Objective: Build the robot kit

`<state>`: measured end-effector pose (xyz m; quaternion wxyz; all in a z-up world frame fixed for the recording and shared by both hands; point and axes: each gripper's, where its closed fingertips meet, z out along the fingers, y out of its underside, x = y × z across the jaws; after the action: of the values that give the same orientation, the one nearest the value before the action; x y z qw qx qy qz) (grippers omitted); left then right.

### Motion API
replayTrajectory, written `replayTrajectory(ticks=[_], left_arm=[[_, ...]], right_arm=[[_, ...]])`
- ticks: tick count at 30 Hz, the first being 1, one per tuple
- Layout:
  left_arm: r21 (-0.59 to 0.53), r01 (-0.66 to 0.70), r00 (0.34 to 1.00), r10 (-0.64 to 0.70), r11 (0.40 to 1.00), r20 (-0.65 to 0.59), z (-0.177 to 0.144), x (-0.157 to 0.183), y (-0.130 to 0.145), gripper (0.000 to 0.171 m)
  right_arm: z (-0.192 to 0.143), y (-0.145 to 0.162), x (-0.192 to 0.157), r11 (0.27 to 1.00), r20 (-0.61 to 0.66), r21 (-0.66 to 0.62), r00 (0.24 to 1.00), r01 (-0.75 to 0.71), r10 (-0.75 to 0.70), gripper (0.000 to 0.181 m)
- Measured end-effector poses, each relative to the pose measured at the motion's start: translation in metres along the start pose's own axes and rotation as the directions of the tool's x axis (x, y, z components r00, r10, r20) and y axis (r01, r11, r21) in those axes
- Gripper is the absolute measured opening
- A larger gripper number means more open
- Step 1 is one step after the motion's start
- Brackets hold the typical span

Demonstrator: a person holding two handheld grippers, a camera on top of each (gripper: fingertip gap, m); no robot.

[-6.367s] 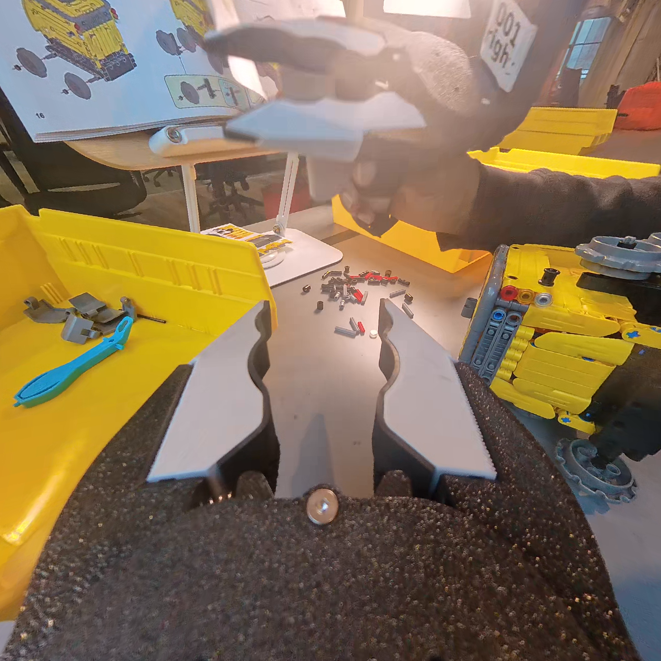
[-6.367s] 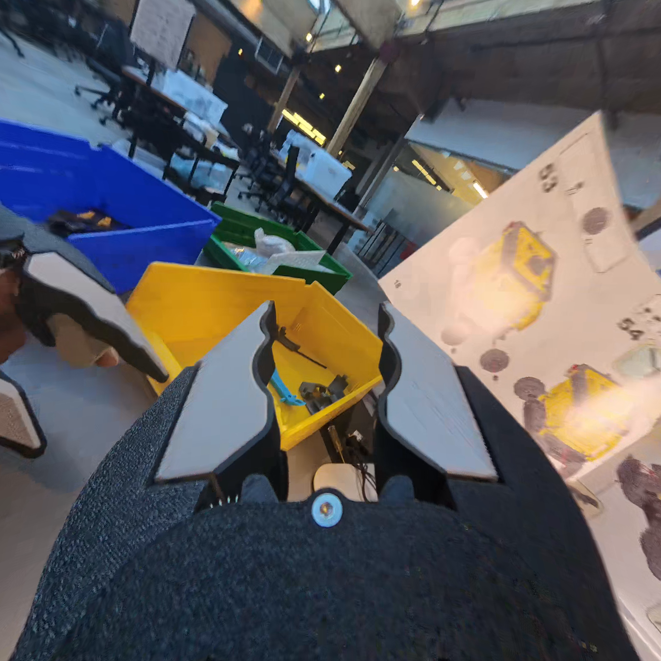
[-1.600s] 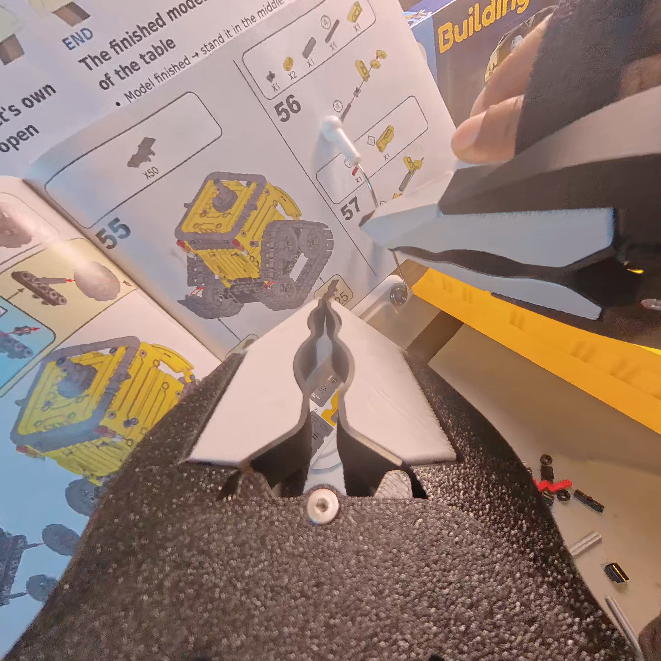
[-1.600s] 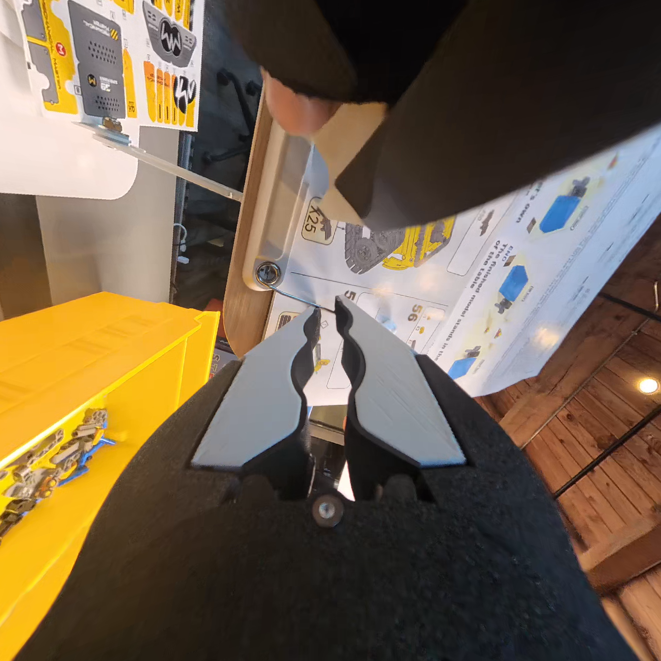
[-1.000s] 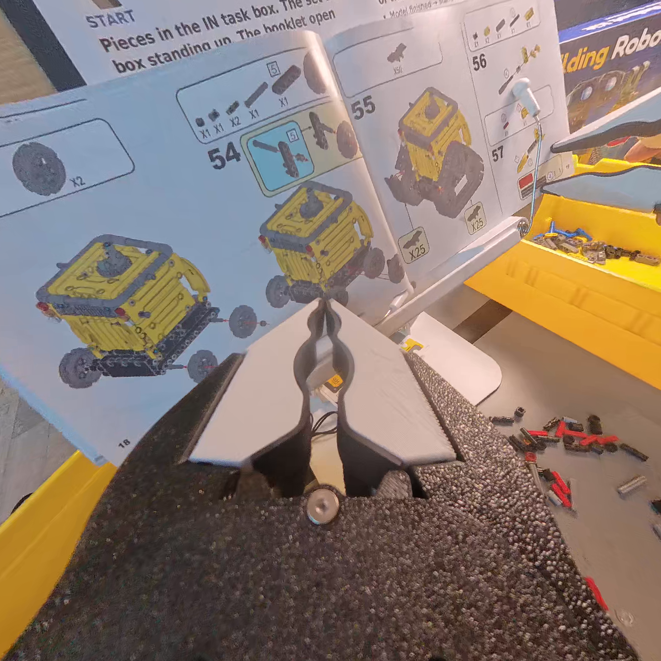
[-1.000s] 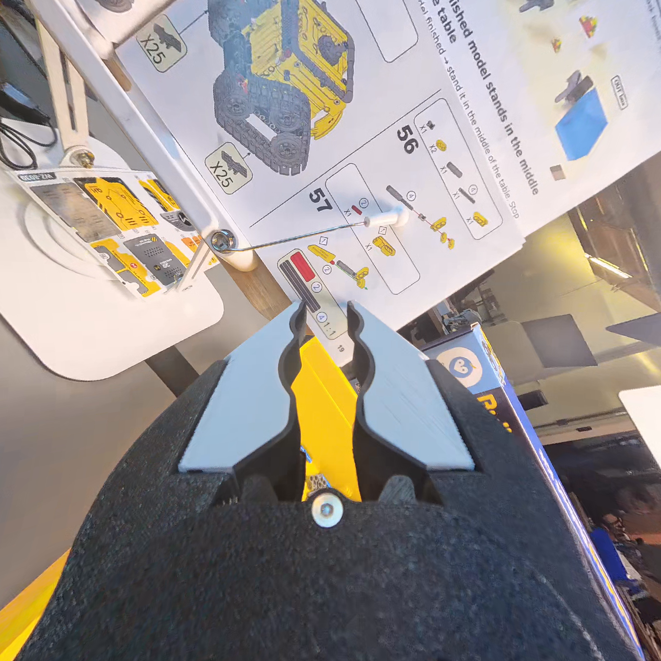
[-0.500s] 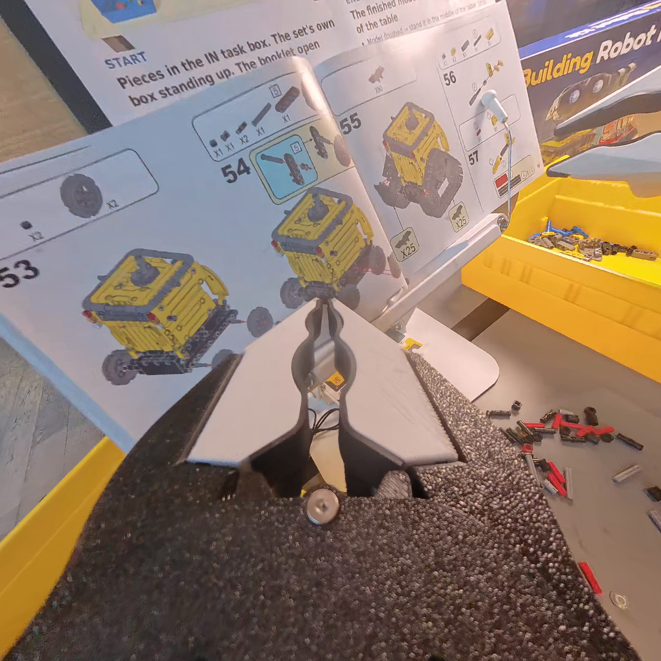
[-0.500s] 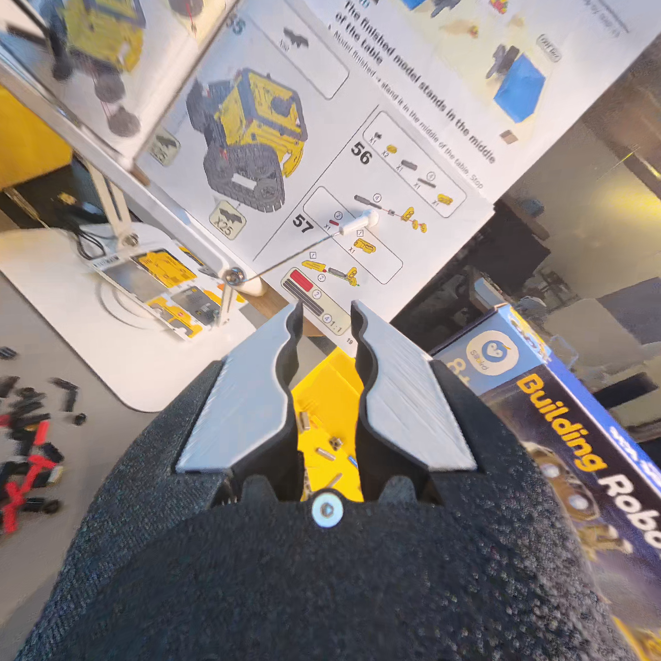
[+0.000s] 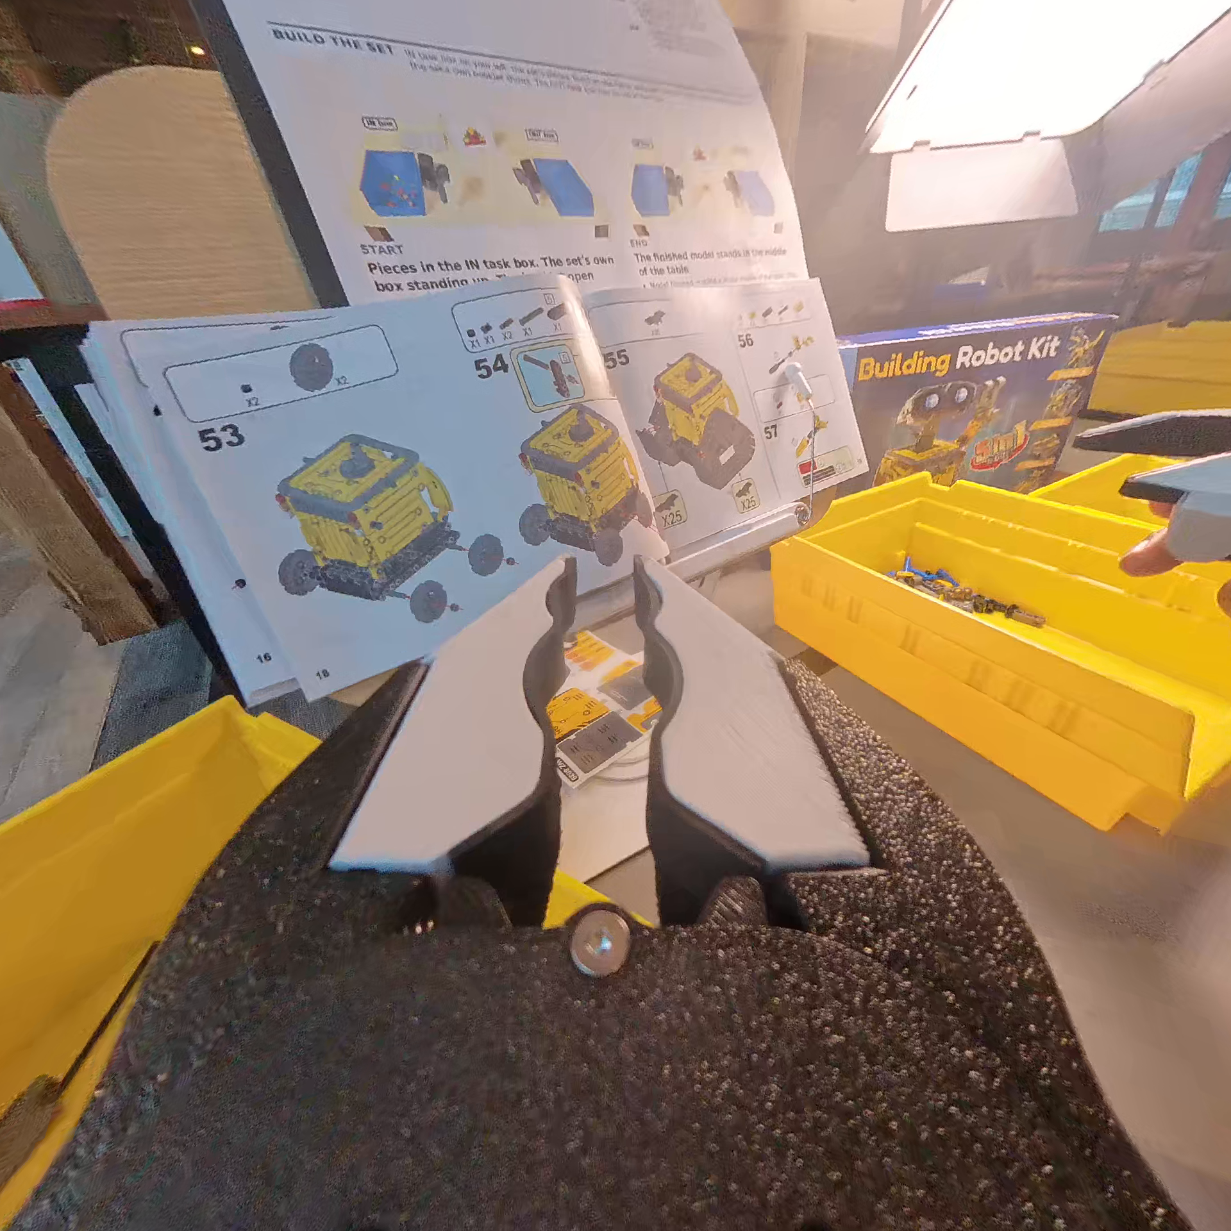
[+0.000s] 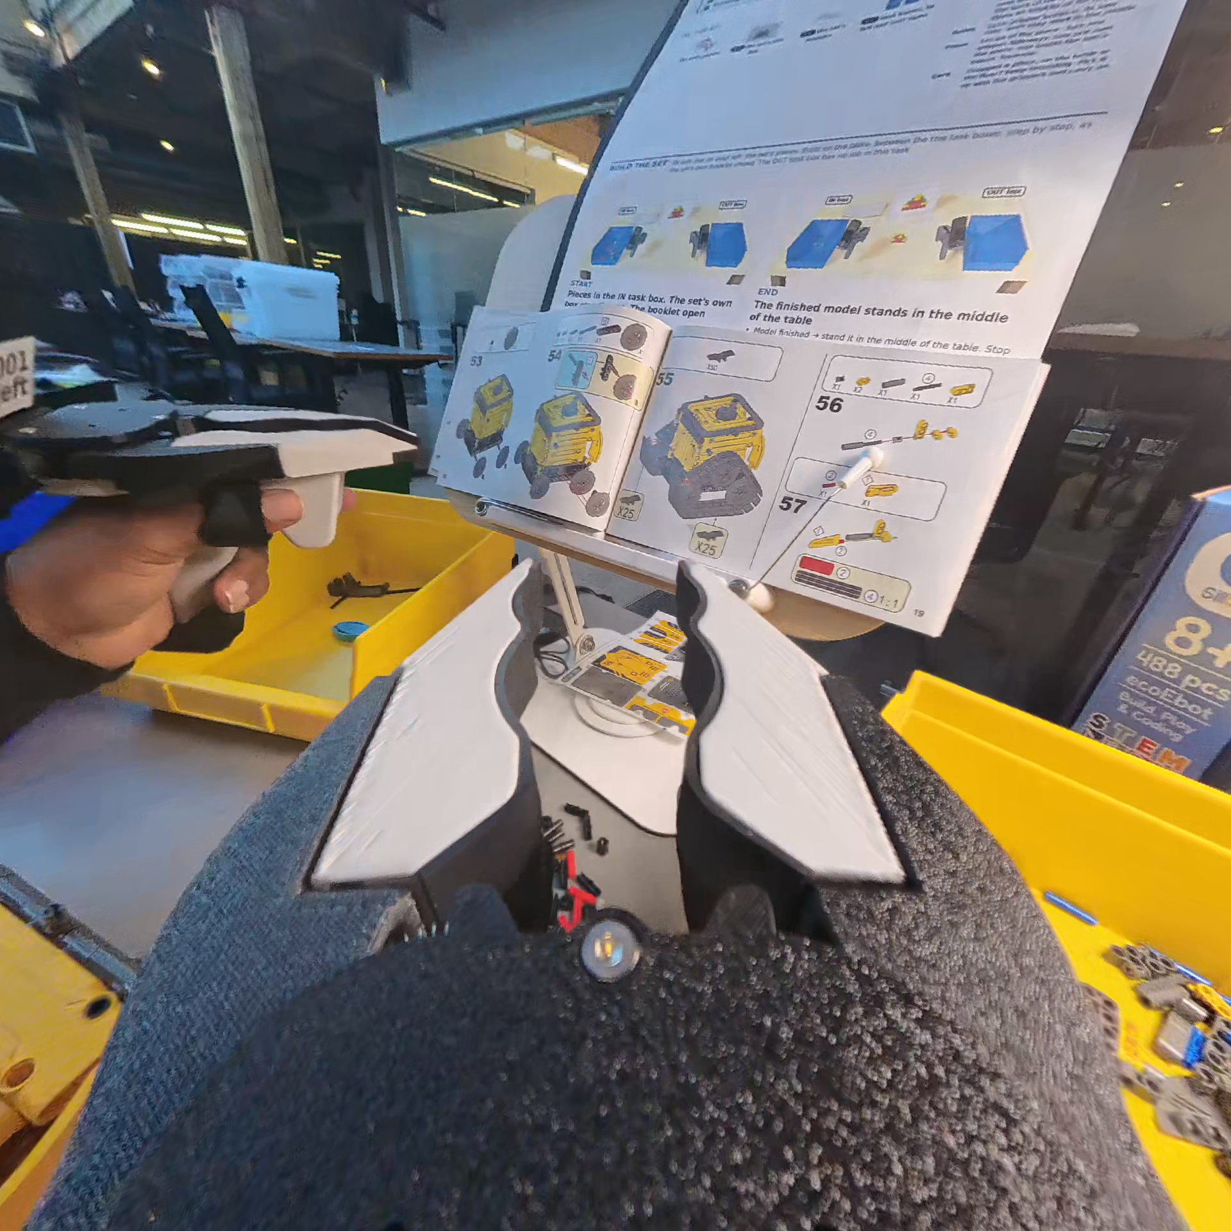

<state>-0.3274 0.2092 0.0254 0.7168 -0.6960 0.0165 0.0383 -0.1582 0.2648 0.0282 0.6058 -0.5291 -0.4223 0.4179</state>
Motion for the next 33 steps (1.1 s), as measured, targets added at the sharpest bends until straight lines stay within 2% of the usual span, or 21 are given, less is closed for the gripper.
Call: replayTrajectory(ticks=[9,14,20,24,33], left_arm=[[0.09,0.012,0.999,-0.016,0.996,0.043,-0.025,0.007,0.003,0.023],[0.111,-0.029,0.996,0.02,0.993,0.082,-0.025,0.004,0.001,0.048],[0.064,0.017,0.999,-0.02,0.998,0.046,-0.02,0.011,0.01,0.061],[-0.003,0.03,0.999,-0.03,1.0,0.024,-0.01,0.018,0.025,0.085],[0.023,0.023,1.0,-0.023,0.999,-0.003,-0.007,0.028,0.028,0.084]], right_arm=[[0.0,0.003,-0.005,0.999,0.014,0.011,0.999,-0.043,0.042,0.053],[0.002,0.006,0.001,0.999,-0.009,-0.002,0.999,-0.046,0.045,0.07],[0.008,0.018,-0.007,1.0,-0.004,-0.021,1.0,-0.017,0.017,0.07],[0.011,0.026,-0.013,0.999,0.014,-0.042,1.0,-0.026,0.026,0.071],[0.015,0.033,-0.023,0.997,0.055,-0.067,0.998,-0.034,0.038,0.071]])
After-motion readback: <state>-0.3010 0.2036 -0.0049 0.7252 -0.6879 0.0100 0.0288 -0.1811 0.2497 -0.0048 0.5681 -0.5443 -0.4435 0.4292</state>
